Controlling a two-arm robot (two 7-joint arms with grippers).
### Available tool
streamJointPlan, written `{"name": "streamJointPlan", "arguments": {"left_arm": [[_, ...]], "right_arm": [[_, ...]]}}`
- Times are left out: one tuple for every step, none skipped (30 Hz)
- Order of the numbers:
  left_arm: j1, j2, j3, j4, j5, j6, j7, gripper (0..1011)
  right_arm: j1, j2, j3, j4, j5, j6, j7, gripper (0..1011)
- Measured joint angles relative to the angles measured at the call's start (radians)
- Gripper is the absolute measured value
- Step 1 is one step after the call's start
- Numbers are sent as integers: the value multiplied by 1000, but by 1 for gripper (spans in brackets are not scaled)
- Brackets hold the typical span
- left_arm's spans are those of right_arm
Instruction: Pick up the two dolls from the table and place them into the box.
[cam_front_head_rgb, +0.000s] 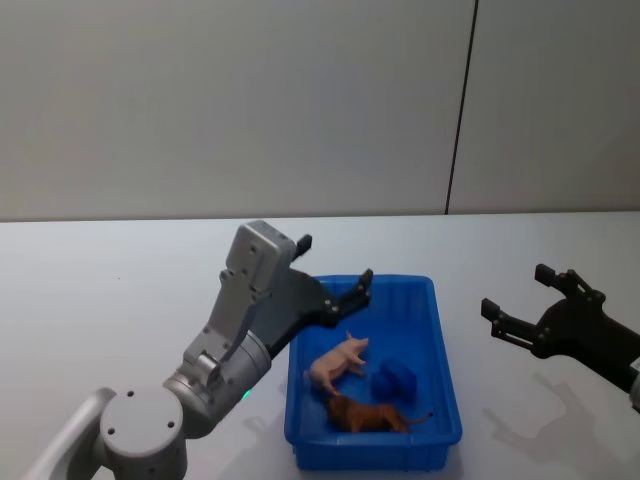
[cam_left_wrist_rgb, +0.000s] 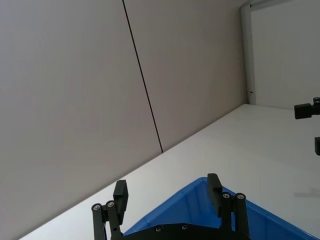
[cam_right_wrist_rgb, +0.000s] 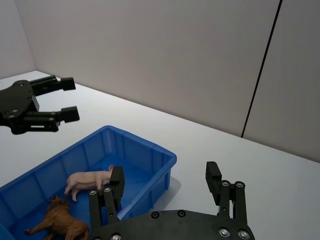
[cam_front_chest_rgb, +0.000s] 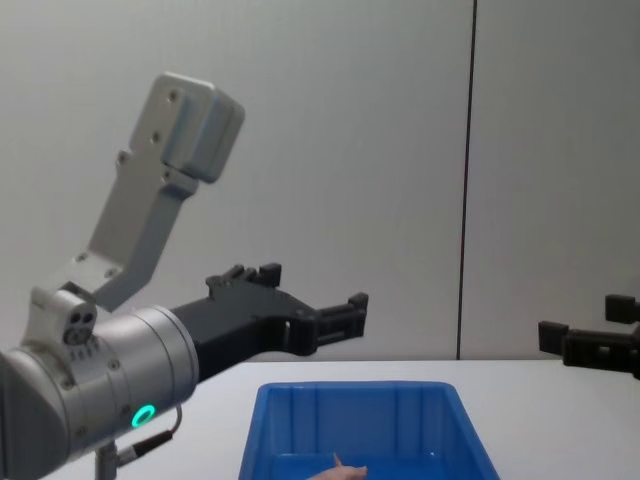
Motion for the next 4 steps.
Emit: {"name": "streamJointPlan", "arguments": {"left_arm": [[1, 1, -1, -3, 1, -4, 3, 1001], [2, 2, -2, -6, 1, -7, 6, 1001], [3, 4, -4, -10, 2, -14, 11, 1001], [4, 4, -5, -12, 3, -18, 13, 1001]], "right_arm": [[0, 0, 0, 0, 0, 0, 0, 1001], [0, 0, 0, 0, 0, 0, 0, 1001], [0, 0, 0, 0, 0, 0, 0, 1001], [0, 0, 0, 0, 0, 0, 0, 1001]]}}
